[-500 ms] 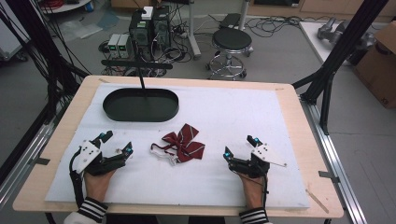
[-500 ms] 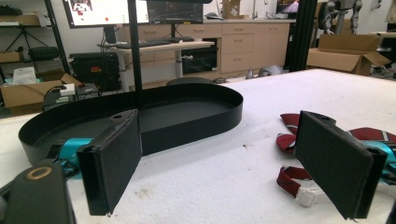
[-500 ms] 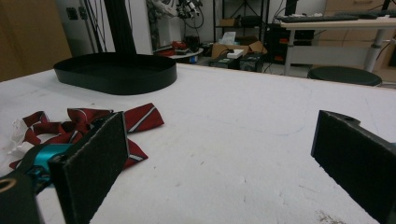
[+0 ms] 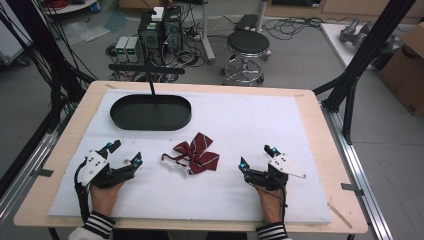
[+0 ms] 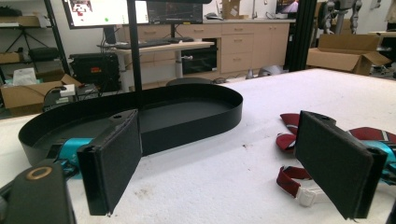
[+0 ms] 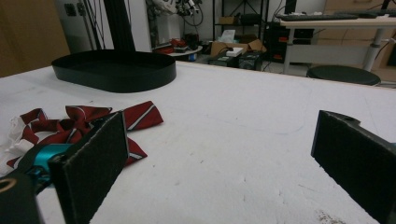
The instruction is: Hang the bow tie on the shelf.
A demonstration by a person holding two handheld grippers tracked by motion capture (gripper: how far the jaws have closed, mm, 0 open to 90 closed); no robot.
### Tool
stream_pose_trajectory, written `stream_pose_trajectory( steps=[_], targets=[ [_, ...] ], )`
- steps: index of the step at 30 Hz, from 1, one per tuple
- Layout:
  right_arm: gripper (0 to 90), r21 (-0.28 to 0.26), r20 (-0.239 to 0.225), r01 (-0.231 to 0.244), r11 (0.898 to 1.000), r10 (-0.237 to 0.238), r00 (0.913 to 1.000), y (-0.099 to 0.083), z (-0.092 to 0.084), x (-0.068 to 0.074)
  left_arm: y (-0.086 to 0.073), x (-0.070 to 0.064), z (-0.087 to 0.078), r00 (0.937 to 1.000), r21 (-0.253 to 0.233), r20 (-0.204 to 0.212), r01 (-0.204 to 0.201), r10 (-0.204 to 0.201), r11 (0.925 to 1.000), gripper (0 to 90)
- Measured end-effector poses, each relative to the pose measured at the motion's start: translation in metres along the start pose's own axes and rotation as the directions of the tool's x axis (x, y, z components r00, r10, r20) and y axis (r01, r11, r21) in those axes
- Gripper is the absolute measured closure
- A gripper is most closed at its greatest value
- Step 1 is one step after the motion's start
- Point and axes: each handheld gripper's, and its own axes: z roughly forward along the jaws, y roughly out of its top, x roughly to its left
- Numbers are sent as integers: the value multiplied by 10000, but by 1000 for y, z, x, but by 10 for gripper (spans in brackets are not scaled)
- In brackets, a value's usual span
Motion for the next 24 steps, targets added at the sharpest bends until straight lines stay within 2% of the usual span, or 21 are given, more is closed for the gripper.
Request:
stream_pose_trajectory(
  steps=[11, 16, 24],
  targets=[
    [30, 410, 138, 383, 9984, -389, 9991, 2, 3, 5, 0, 0, 0, 10000, -67, 4, 39, -39, 10000, 156],
    [30, 532, -11, 451, 9976, -451, 9990, 6, 7, 7, 0, 0, 0, 10000, -62, 9, 39, -39, 10000, 156],
    [30, 444, -446, 910, 9949, -890, 9950, 34, 8, 18, 0, 1, 0, 10000, -67, 6, 33, -33, 10000, 156]
  ],
)
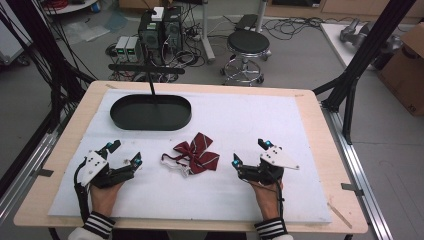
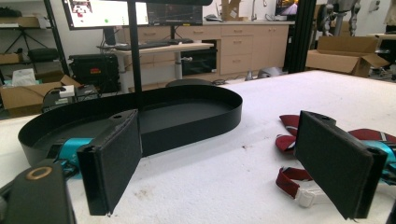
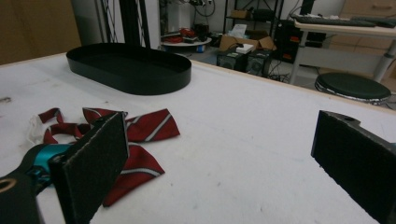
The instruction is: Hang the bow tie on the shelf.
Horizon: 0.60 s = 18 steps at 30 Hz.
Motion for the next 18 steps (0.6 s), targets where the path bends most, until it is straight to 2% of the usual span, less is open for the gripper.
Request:
stream_pose_trajectory(
  steps=[1, 5, 11, 15, 18],
  targets=[
    [30, 16, -71, 77, 10000, -77, 9999, 7, 0, 1, 0, 0, 0, 10000, -1, 2, 3, -3, 10000, 156],
    [30, 43, -161, 196, 9998, -195, 9997, 15, 0, 2, 0, 0, 0, 10000, -17, 10, 19, -19, 10000, 156],
    [30, 58, -447, 176, 9998, -173, 9989, 31, 4, 4, 0, 0, 0, 10000, -14, 21, 43, -43, 10000, 156],
    [29, 151, -842, 125, 9998, -112, 9964, 39, 12, 8, 0, 0, 0, 10000, -6, 21, 42, -42, 10000, 156],
    [30, 425, -1208, 73, 9991, -21, 9927, 45, 19, 10, 0, 1, 0, 10000, -2, 23, 44, -44, 10000, 156]
  ],
)
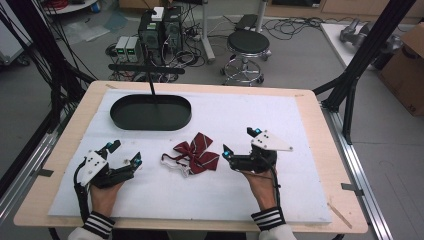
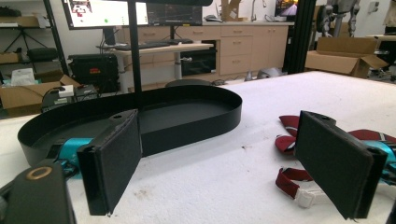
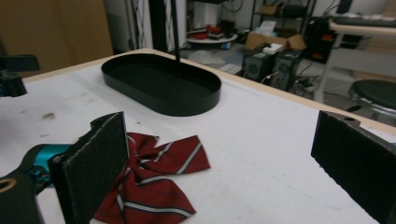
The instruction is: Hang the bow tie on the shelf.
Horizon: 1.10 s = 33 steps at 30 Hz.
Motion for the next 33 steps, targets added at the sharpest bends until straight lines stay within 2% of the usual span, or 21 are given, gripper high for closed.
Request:
stream_pose_trajectory(
  steps=[2, 3, 9, 11, 12, 14, 16, 18, 20, 21, 23, 24, 25, 26, 27, 29, 31, 33],
  targets=[
    [30, 369, -312, -1, 9993, 13, 9995, 6, 9, 3, 0, 0, 0, 10000, -7, -2, 7, -7, 10000, 156],
    [30, 369, -312, -1, 9993, 13, 9995, 6, 9, 3, 0, 0, 0, 10000, -10, -3, 11, -11, 10000, 156],
    [30, 1158, -791, 315, 9928, -224, 9966, 15, 30, 9, 0, 0, 0, 10000, -14, -7, 54, -54, 10000, 155],
    [32, 1462, -1052, 470, 9881, -317, 9939, 18, 37, 12, 0, 0, 0, 10000, -3, 7, 58, -58, 10000, 156],
    [32, 1852, -1300, 728, 9800, -490, 9903, 19, 45, 14, 0, 0, 0, 10000, -17, 4, 65, -65, 10000, 156],
    [34, 1932, -1388, 796, 9779, -531, 9889, 20, 48, 15, 0, 0, 0, 10000, -10, 12, 73, -73, 10000, 156],
    [45, 2431, -1727, 1031, 9645, -616, 9830, 19, 59, 16, 0, 0, 0, 10000, -16, 9, 79, -79, 10000, 156],
    [46, 2534, -1798, 1038, 9618, -586, 9820, 18, 62, 17, 0, 0, 0, 10000, -1, 7, 84, -84, 10000, 156],
    [51, 2745, -1940, 1073, 9556, -542, 9795, 17, 67, 17, 0, 0, 0, 10000, 1, 11, 89, -89, 10000, 156],
    [72, 2921, -2104, 1164, 9493, -549, 9761, 16, 72, 17, 0, 0, 0, 10000, 1, 9, 87, -87, 10000, 155],
    [73, 2978, -2136, 1198, 9471, -562, 9753, 16, 73, 17, 0, 0, 0, 10000, 4, 12, 85, -85, 10000, 156],
    [79, 3121, -2218, 1266, 9416, -574, 9734, 15, 76, 18, 0, 0, 0, 10000, -15, 0, 88, -88, 10000, 156],
    [142, 3260, -2356, 1333, 9359, -561, 9702, 16, 78, 18, 0, 0, 0, 10000, 5, 8, 83, -83, 10000, 156],
    [173, 3282, -2485, 1391, 9343, -567, 9670, 16, 78, 18, 0, 0, 0, 10000, 5, 17, 80, -80, 10000, 156],
    [173, 3269, -2545, 1641, 9307, -805, 9637, 18, 81, 20, 0, 0, 0, 10000, -9, -1, 82, -82, 10000, 156],
    [174, 3375, -2565, 1652, 9267, -783, 9634, 19, 82, 21, 0, 0, 0, 10000, 1, 15, 76, -76, 10000, 156],
    [174, 3322, -2624, 1639, 9289, -759, 9620, 21, 85, 23, 0, 0, 0, 10000, -12, 6, 77, -77, 10000, 156],
    [174, 3402, -2744, 1617, 9263, -667, 9593, 20, 88, 25, 0, 0, 0, 10000, -1, 15, 70, -70, 10000, 156]
  ],
)
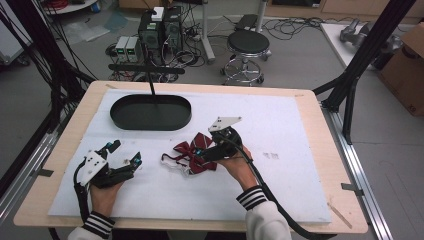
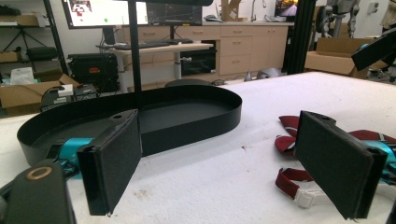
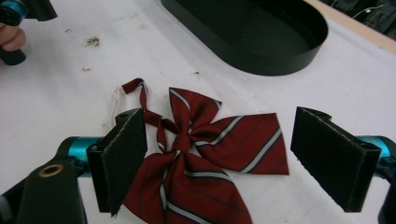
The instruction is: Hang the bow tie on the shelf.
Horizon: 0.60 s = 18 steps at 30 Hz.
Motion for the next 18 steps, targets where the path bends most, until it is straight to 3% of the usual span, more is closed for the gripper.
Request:
stream_pose_trajectory(
  steps=[12, 18],
  targets=[
    [166, 340, -304, -201, 9992, 212, 9993, -8, 28, 11, 0, 0, 0, 10000, 8, 4, 17, -17, 10000, 156],
    [172, 181, -335, -357, 9992, 363, 9988, -10, 34, 14, 0, 1, 0, 10000, 15, 6, 43, -43, 10000, 156]
  ],
)
